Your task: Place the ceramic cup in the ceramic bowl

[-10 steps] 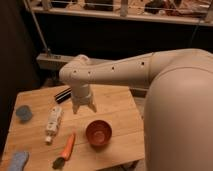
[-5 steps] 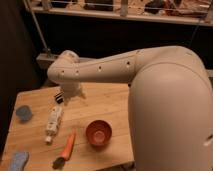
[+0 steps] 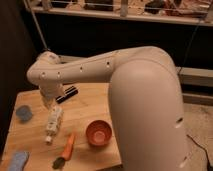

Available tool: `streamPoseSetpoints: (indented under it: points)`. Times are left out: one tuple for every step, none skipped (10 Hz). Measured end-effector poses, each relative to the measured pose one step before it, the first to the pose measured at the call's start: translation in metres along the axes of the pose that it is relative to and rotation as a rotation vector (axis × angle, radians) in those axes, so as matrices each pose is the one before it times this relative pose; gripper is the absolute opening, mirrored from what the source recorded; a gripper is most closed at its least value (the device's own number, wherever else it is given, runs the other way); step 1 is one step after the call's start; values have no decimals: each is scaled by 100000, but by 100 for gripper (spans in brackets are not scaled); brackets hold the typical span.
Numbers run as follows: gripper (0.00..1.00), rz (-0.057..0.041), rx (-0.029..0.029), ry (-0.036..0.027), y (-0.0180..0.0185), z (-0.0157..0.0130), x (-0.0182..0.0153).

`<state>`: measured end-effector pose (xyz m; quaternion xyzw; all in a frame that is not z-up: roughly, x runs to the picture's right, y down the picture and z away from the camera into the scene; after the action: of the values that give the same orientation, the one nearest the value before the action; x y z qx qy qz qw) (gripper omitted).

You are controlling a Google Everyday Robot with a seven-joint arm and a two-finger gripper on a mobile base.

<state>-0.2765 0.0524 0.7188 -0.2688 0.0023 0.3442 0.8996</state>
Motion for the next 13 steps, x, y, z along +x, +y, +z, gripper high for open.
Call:
streamPoseSetpoints:
  points:
    - [65,-5740,-456,1305,1442,481,-1108]
    - [65,-3462,-349,607,911,346,-784]
    - [65,-4563,-691,686,1250,464,-1134]
    - [65,-3373,-424,458,739,427,-916]
    - [65,-4828,-794,278,1055,643,-1405]
    - [65,-3619,-863,-179,806,491,-1205]
    - [65,-1891,-447,-53,324,277,-667]
    - [65,-3504,-1071,-540,597,588,-1402]
    - [65,-1834,-601,-380,321,333,-798]
    - [65,-2022,-774,-331,444,422,-848]
    - [65,-2683,-968,-405,630,588,-955]
    - [65,-1491,-624,-658,302,326,-519]
    - [65,-1796,-766,-806,339,382,-528]
